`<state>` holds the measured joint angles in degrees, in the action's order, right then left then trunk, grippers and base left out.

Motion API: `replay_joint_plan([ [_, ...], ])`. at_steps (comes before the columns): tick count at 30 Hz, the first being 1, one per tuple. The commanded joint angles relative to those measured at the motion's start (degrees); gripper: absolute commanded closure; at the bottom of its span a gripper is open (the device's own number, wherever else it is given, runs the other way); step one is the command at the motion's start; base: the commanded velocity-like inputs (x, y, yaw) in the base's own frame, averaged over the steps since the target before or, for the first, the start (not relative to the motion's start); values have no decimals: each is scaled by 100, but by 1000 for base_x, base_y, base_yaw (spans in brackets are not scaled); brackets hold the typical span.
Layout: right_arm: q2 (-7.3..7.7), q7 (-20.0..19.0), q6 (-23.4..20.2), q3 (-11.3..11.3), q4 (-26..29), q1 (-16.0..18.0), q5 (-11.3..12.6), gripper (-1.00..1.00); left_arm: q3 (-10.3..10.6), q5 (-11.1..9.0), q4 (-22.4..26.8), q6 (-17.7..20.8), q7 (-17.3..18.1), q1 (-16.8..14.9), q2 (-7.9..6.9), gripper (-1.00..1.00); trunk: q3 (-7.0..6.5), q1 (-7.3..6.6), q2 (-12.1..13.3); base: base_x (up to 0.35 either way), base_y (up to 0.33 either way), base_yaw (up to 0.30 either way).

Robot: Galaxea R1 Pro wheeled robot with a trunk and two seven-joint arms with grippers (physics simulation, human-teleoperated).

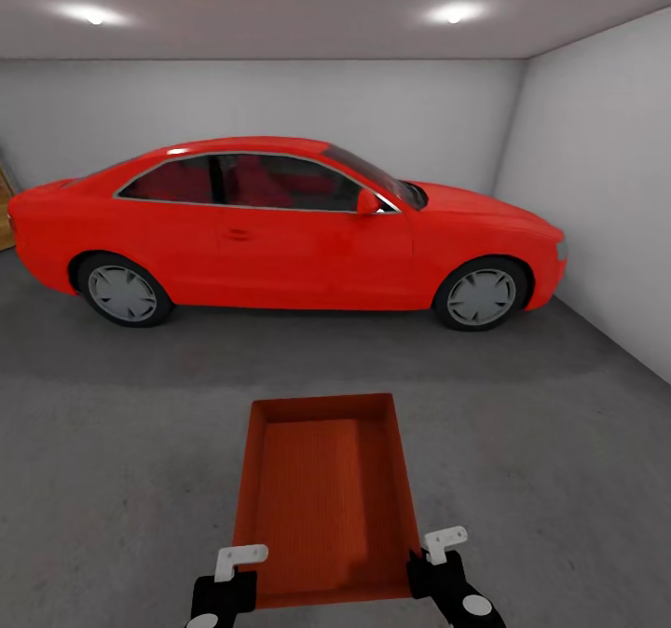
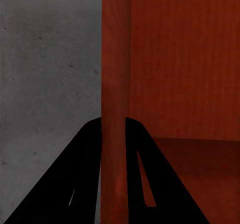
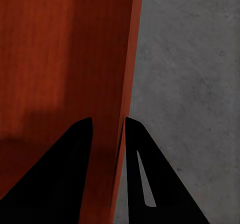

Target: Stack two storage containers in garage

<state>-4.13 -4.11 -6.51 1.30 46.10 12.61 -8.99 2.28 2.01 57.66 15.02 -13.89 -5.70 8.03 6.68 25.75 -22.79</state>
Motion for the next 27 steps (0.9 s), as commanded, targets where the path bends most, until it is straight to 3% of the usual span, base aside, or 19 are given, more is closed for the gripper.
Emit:
replay_joint_plan([
  [1, -9, 225, 264, -51, 31, 4, 328, 100, 18, -386, 0, 36, 115, -1, 129, 100, 13, 3, -13, 0, 0, 0],
  [27, -10, 227, 246, -51, 31, 4, 328, 100, 9, -386, 0, 27, 115, -1, 130, 100, 192, 3, -13, 0, 0, 0],
])
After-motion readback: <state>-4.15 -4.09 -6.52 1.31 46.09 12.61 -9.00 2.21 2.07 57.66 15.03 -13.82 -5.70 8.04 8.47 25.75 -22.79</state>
